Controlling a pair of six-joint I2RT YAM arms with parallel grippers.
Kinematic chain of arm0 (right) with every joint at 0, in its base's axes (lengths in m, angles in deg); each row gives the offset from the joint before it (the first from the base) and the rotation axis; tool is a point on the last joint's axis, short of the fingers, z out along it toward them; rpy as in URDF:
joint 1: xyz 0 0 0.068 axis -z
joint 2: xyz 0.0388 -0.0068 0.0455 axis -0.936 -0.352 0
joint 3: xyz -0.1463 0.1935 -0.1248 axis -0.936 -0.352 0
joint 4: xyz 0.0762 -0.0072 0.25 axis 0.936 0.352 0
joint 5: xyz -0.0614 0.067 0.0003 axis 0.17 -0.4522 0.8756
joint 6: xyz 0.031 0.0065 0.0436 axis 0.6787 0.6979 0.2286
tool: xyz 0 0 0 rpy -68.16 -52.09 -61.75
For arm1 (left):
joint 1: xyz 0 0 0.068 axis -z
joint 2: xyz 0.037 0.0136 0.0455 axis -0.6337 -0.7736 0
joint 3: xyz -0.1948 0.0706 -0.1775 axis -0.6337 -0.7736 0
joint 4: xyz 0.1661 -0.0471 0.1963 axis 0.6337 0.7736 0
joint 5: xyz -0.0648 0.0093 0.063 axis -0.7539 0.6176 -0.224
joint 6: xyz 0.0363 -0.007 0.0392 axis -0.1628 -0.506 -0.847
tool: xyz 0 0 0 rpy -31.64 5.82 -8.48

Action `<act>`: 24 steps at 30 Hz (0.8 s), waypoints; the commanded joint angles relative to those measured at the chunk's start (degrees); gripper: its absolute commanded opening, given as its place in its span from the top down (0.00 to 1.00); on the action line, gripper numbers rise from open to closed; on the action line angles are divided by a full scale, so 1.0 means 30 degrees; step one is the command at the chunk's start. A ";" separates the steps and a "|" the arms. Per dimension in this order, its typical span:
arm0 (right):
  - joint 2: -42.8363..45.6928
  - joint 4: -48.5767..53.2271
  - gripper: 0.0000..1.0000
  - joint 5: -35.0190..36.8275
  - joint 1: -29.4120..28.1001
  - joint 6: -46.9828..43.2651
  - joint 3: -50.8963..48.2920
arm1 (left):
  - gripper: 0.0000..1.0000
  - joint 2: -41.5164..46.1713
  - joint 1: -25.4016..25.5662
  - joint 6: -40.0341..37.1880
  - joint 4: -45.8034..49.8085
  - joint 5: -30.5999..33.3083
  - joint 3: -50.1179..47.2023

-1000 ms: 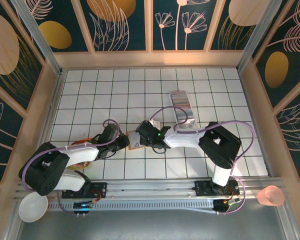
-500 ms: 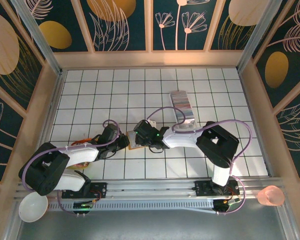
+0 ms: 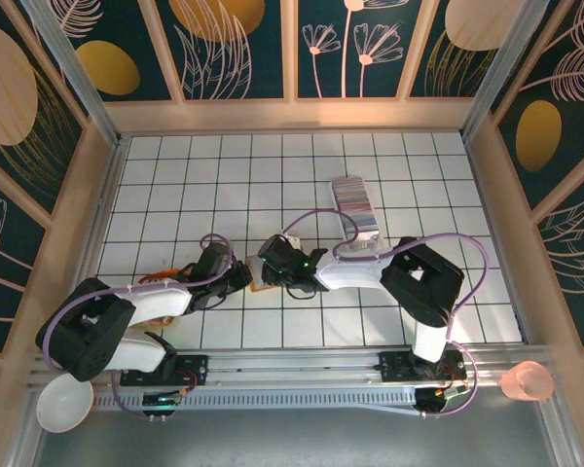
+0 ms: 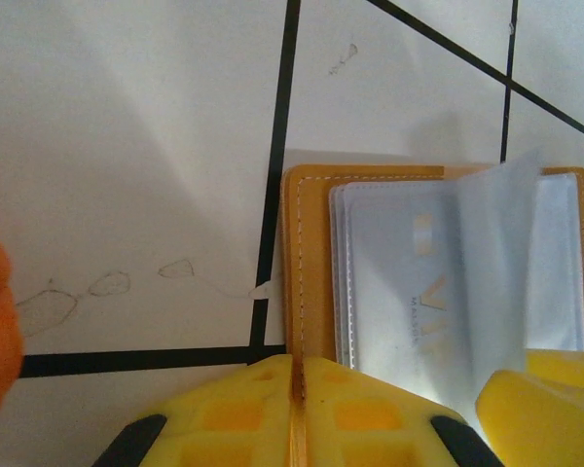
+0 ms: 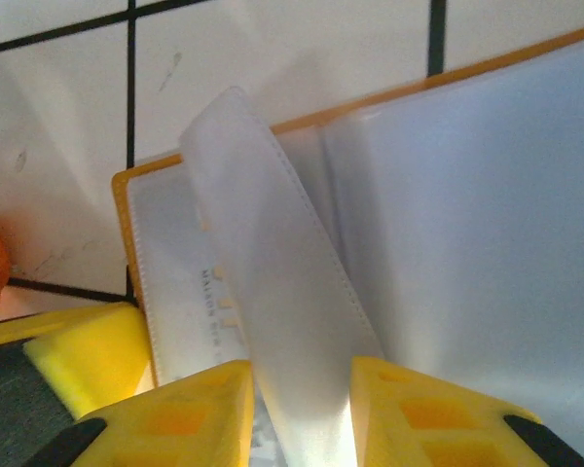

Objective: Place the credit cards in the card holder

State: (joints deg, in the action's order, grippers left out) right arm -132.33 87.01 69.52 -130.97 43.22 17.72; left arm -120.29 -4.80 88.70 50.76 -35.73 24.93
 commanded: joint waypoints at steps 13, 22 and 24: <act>0.0289 -0.1987 0.71 -0.0453 -0.0427 0.0105 0.0095 | 0.92 0.1008 0.0185 0.0250 0.0703 0.0126 -0.0662; -0.0142 -0.2992 0.71 -0.1145 -0.0508 0.0067 0.0260 | 0.91 0.3880 0.0199 0.1347 0.0606 0.1297 -0.1845; -0.0058 -0.3203 0.71 -0.1367 -0.0553 -0.0085 0.0453 | 0.91 0.4363 0.0200 0.1410 0.0671 0.1434 -0.1989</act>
State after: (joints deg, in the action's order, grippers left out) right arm -132.33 79.88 66.38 -131.94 43.14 17.72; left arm -109.01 -4.49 91.35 52.14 -33.35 19.88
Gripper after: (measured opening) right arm 0.291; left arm 0.093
